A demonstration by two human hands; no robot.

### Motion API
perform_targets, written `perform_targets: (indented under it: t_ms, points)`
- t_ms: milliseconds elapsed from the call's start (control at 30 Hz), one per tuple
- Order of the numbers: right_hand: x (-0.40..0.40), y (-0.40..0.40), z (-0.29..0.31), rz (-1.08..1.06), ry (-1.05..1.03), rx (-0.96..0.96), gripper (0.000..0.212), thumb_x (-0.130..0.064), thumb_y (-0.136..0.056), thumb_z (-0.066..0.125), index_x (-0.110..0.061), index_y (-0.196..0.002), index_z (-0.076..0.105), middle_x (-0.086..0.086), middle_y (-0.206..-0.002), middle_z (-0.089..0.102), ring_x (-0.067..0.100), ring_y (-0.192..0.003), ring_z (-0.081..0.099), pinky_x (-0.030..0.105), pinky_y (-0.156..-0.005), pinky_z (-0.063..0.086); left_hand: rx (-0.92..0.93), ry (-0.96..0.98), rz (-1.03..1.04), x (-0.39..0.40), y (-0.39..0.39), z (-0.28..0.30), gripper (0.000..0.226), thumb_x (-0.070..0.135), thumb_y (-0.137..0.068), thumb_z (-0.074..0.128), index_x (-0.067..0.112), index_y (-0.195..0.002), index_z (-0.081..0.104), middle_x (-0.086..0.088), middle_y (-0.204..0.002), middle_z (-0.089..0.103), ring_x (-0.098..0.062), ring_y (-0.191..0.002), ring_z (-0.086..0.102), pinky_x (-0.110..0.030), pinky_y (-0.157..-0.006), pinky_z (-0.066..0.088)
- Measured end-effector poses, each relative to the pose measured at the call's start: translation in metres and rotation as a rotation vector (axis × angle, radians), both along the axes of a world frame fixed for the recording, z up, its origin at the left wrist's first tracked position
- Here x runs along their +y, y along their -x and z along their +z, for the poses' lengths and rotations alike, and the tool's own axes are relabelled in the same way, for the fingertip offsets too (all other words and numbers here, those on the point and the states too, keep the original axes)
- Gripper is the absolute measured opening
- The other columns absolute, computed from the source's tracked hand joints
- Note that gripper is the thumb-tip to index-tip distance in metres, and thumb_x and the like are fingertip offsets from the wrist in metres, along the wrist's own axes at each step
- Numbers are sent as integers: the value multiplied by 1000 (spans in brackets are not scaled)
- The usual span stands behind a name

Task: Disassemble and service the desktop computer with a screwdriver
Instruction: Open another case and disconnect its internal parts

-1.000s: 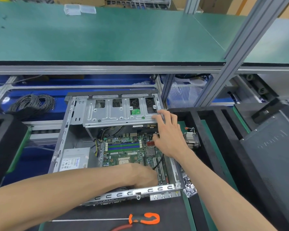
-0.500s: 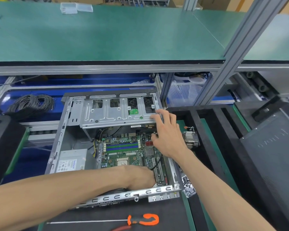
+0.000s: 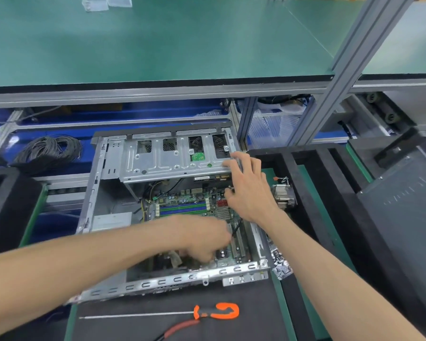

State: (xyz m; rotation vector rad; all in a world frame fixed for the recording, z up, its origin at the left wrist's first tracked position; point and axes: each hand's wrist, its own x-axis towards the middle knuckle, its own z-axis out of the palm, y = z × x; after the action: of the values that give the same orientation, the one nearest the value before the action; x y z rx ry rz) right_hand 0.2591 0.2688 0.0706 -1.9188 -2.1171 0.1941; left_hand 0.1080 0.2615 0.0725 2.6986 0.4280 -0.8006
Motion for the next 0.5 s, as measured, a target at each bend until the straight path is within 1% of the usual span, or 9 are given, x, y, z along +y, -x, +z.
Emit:
perform_targets:
  t_ms: [67, 100, 133, 200, 300, 333, 400, 433, 500]
  points:
    - [-3, 2, 1, 7, 5, -22, 52, -21, -82, 66, -23, -129, 42, 2, -150, 25, 30, -133, 27, 51, -92, 46, -15, 3, 33, 11, 13, 11, 37, 14, -85, 68, 9, -54, 49, 0, -45, 54, -11, -43, 57, -25, -44, 52]
    - [-3, 2, 1, 10, 4, -31, 52, -21, -82, 66, -23, -129, 42, 3, -150, 25, 30, -133, 27, 51, -92, 46, -44, -7, 47, 16, 19, 15, 40, 16, -87, 70, 9, -53, 49, 3, -44, 52, -8, -42, 55, -22, -43, 48]
    - [-3, 3, 2, 11, 1, -38, 52, -21, -83, 65, -22, -129, 42, 3, -150, 26, 31, -133, 27, 52, -91, 47, -72, -4, 77, 17, 24, 14, 41, 19, -88, 70, 8, -54, 49, 2, -45, 50, -9, -43, 53, -21, -42, 44]
    - [-4, 4, 2, 12, -1, -50, 52, -21, -83, 65, -21, -130, 42, 5, -151, 25, 31, -133, 27, 52, -92, 47, -87, -5, 132, 11, 34, 10, 44, 25, -89, 70, 6, -56, 48, -2, -50, 48, -15, -46, 49, -23, -43, 37]
    - [-4, 4, 1, 12, 4, -58, 52, -21, -83, 64, -21, -130, 41, 5, -152, 24, 32, -133, 25, 53, -93, 47, -155, 66, 226, 4, 46, -2, 37, 23, -90, 67, 1, -63, 55, 1, -49, 43, -12, -44, 46, -25, -42, 38]
    - [-4, 3, 0, 13, 4, -57, 51, -21, -84, 64, -21, -130, 41, 5, -152, 24, 31, -133, 25, 52, -93, 47, -173, 79, 243, 3, 48, -5, 33, 21, -89, 66, 0, -65, 57, 1, -48, 42, -11, -42, 45, -23, -42, 39]
    - [-3, 2, -2, 14, -1, -49, 51, -21, -84, 65, -21, -130, 42, 4, -152, 24, 31, -133, 25, 52, -92, 47, -191, 87, 245, 1, 51, -10, 30, 18, -87, 64, 2, -63, 58, 0, -45, 40, -9, -40, 41, -14, -38, 31]
    - [-3, 2, -3, 15, -3, -43, 51, -21, -84, 65, -21, -129, 42, 3, -151, 24, 30, -133, 25, 51, -93, 47, -190, 102, 253, 0, 51, -14, 29, 17, -87, 63, 3, -63, 59, 0, -45, 40, -8, -40, 39, -14, -36, 32]
    - [-1, 1, -4, 17, -1, -31, 52, -21, -83, 66, -22, -129, 42, 2, -151, 24, 30, -133, 24, 51, -93, 47, -182, 141, 290, 1, 50, -21, 27, 19, -90, 62, 0, -72, 66, -3, -48, 46, -11, -41, 42, -12, -39, 31]
